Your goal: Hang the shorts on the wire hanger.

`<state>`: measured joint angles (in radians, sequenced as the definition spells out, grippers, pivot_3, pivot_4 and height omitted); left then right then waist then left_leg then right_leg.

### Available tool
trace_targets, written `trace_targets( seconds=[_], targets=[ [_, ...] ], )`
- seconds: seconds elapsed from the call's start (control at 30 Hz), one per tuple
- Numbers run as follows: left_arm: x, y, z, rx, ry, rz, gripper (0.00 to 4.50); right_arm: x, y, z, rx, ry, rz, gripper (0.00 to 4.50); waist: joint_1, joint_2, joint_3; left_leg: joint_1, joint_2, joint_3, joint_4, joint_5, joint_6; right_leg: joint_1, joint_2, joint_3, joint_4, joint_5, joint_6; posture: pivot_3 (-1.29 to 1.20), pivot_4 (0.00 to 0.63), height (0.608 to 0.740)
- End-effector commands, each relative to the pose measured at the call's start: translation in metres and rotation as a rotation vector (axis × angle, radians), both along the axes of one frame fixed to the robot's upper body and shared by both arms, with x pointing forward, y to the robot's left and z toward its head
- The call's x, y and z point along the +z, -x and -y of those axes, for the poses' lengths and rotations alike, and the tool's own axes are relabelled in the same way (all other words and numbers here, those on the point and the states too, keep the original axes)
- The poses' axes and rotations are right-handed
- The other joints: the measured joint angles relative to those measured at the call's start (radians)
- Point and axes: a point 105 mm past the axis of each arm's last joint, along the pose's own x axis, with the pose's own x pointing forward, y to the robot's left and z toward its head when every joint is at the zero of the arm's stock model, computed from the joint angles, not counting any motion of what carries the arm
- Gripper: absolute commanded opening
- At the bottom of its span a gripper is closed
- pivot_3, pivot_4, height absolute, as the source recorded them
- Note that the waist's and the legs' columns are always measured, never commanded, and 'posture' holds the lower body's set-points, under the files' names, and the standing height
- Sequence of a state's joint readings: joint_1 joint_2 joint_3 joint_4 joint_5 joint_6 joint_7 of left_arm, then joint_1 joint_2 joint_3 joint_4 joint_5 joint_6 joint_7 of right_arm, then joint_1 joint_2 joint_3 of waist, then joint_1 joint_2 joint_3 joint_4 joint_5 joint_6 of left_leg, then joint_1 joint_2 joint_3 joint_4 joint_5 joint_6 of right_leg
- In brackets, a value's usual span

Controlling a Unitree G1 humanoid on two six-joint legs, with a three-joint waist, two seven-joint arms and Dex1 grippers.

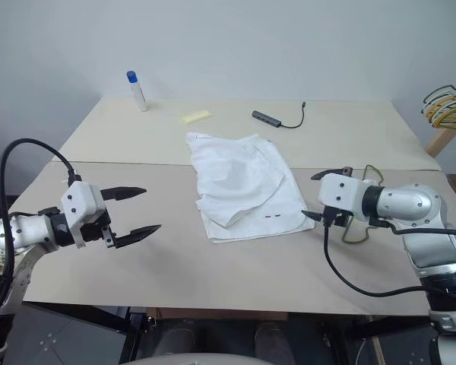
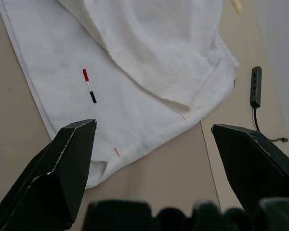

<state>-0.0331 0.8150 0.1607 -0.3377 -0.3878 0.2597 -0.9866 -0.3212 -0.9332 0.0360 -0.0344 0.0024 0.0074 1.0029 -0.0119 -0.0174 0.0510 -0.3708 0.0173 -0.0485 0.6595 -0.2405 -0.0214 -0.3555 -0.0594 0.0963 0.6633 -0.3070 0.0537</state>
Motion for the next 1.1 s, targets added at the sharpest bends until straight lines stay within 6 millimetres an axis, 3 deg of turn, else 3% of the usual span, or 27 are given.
trace_targets(
  seconds=[0.03, 0.33, 0.57, 0.9, 1.0, 1.1],
  targets=[
    [0.007, 0.0, 0.001, -0.006, -0.011, 0.032, 4.5, 0.012, -0.002, -0.003, 0.028, 0.015, 0.051, 4.48, 0.0, 0.0, 0.0, 0.0, 0.0, 0.0, 0.0, 0.0, 0.0, 0.0, 0.0, 0.0, 0.0, 0.0, 0.0, 0.06, 0.0, 0.74],
    [0.007, 0.0, -0.002, -0.009, -0.035, 0.027, 4.5, 0.014, -0.006, -0.008, 0.112, 0.054, 0.08, 4.48, -0.003, 0.0, 0.0, 0.0, 0.0, 0.0, 0.0, 0.0, 0.0, 0.0, 0.0, 0.0, 0.0, 0.0, 0.0, 0.03, 0.0, 0.74],
    [0.004, -0.001, 0.0, -0.027, -0.054, 0.019, 4.5, -0.024, -0.012, -0.005, 0.2, 0.254, 0.021, 4.48, -0.007, 0.0, 0.0, 0.001, 0.0, 0.0, 0.0, 0.0, 0.0, 0.0, 0.0, 0.0, 0.0, 0.0, 0.0, 0.01, 0.0, 0.74],
    [0.001, 0.002, 0.0, -0.029, -0.073, 0.016, 4.5, -0.057, -0.027, -0.007, 0.248, 0.329, -0.098, 4.48, -0.024, 0.0, 0.0, 0.002, 0.0, 0.0, 0.0, 0.0, 0.0, 0.001, 0.0, 0.0, 0.0, 0.0, -0.001, 0.03, 0.0, 0.74],
    [0.0, 0.004, 0.0, -0.025, -0.076, 0.015, 4.5, -0.064, -0.032, -0.008, 0.246, 0.328, -0.133, 3.88, -0.027, 0.0, 0.0, 0.001, 0.0, 0.0, 0.0, 0.0, 0.0, 0.001, 0.0, 0.0, 0.0, 0.0, -0.001, 0.04, 0.0, 0.74],
    [-0.001, 0.005, -0.001, -0.02, -0.08, 0.015, 4.5, -0.068, -0.039, -0.012, 0.234, 0.313, -0.145, 2.97, -0.032, 0.0, 0.0, 0.002, 0.0, 0.0, 0.0, 0.0, 0.0, 0.002, 0.0, 0.0, 0.0, 0.0, -0.001, 0.05, 0.0, 0.74]
  ],
)
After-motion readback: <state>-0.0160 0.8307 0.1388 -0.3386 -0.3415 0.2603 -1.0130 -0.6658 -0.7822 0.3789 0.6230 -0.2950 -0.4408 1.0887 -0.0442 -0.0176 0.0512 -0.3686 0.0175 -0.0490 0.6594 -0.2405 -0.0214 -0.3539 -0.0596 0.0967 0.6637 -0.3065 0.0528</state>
